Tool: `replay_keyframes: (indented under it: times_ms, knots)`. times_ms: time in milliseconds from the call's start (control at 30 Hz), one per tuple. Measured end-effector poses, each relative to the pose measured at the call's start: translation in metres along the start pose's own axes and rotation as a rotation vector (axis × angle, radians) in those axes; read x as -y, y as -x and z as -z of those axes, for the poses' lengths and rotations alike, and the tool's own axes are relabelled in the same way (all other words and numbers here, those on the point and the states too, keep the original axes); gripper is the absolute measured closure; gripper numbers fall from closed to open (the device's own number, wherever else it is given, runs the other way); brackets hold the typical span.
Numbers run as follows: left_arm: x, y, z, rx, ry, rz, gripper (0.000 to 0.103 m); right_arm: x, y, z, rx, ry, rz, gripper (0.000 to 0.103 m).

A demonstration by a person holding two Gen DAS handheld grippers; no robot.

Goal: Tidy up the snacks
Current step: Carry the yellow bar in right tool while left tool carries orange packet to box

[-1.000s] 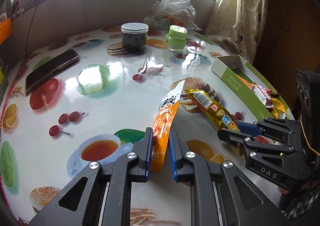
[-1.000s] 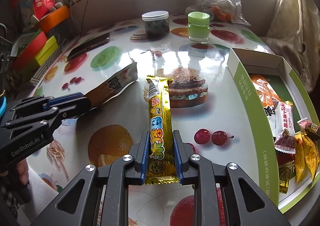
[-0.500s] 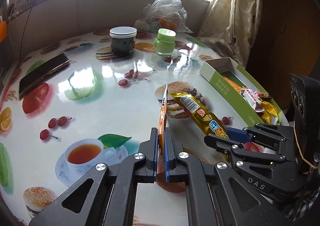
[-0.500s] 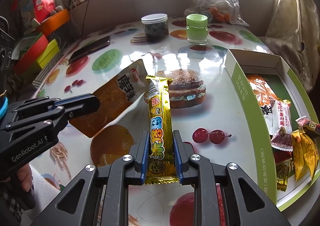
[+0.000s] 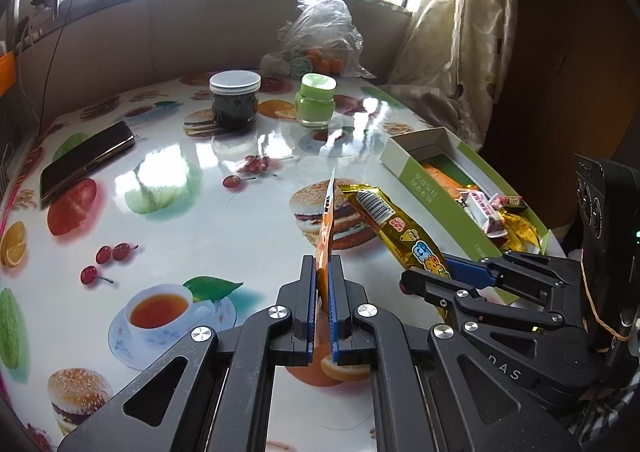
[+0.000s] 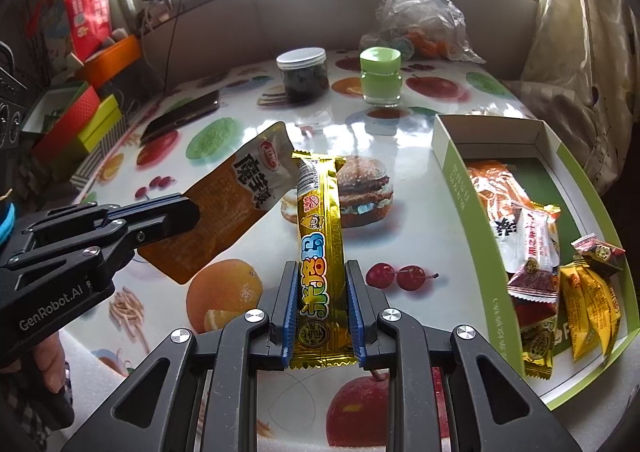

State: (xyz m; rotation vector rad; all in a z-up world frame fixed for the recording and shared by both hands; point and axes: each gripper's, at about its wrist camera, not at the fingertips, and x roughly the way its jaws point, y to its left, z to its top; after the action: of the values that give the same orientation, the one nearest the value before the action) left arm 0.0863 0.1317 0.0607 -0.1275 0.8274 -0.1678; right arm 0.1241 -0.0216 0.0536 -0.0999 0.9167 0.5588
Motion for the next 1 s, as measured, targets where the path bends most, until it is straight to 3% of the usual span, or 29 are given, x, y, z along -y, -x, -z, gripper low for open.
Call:
replay_keyframes:
  times_ms: [1000]
  knots:
    - [0.075, 0.003, -0.034, 0.044, -0.087, 0.058, 0.098, 0.073, 0.064, 0.001, 0.117, -0.11, 0.077, 0.082]
